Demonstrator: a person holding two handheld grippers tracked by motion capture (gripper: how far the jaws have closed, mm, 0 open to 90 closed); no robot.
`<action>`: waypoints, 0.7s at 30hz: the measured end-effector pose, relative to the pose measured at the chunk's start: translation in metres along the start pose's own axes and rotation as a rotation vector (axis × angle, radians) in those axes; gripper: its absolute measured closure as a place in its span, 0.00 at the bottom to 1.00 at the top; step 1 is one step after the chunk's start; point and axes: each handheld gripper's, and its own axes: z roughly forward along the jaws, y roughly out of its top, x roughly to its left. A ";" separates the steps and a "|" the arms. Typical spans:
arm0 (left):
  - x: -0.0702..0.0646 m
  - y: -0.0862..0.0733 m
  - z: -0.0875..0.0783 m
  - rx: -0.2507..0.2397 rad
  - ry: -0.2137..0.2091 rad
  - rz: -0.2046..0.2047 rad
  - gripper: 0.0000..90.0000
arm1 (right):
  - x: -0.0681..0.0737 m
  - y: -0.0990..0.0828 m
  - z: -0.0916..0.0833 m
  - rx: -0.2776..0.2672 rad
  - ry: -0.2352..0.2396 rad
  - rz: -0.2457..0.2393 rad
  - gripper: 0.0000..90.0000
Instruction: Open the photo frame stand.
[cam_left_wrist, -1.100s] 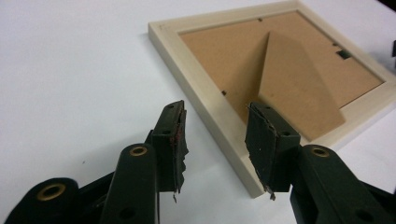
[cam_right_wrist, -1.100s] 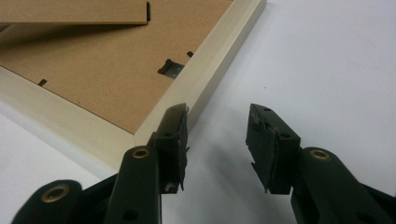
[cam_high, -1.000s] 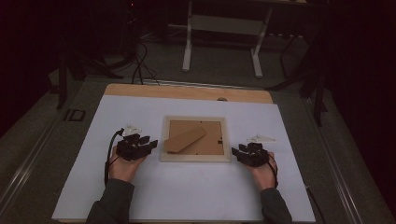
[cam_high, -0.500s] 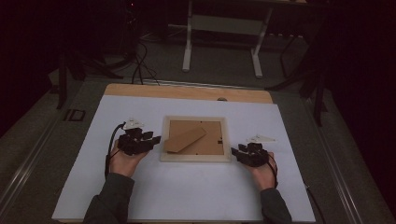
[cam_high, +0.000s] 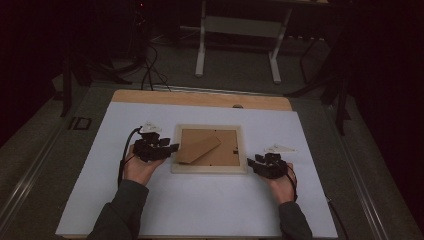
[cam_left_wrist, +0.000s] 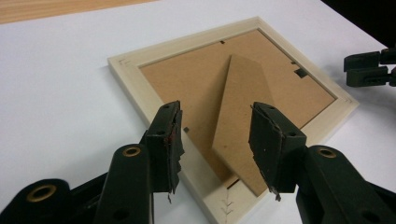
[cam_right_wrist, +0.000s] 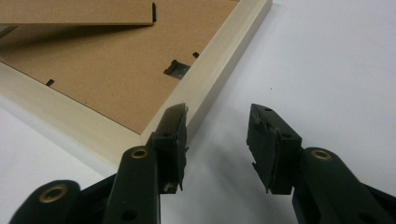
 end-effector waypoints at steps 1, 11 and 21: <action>-0.001 0.001 0.002 0.008 -0.002 0.006 0.60 | 0.000 0.000 0.000 0.000 0.000 0.000 0.63; 0.003 0.006 0.011 0.028 -0.067 -0.021 0.59 | -0.001 0.000 0.000 -0.002 0.002 0.001 0.63; 0.004 0.008 0.024 0.063 -0.098 -0.019 0.57 | 0.000 0.000 0.000 0.002 0.002 -0.002 0.63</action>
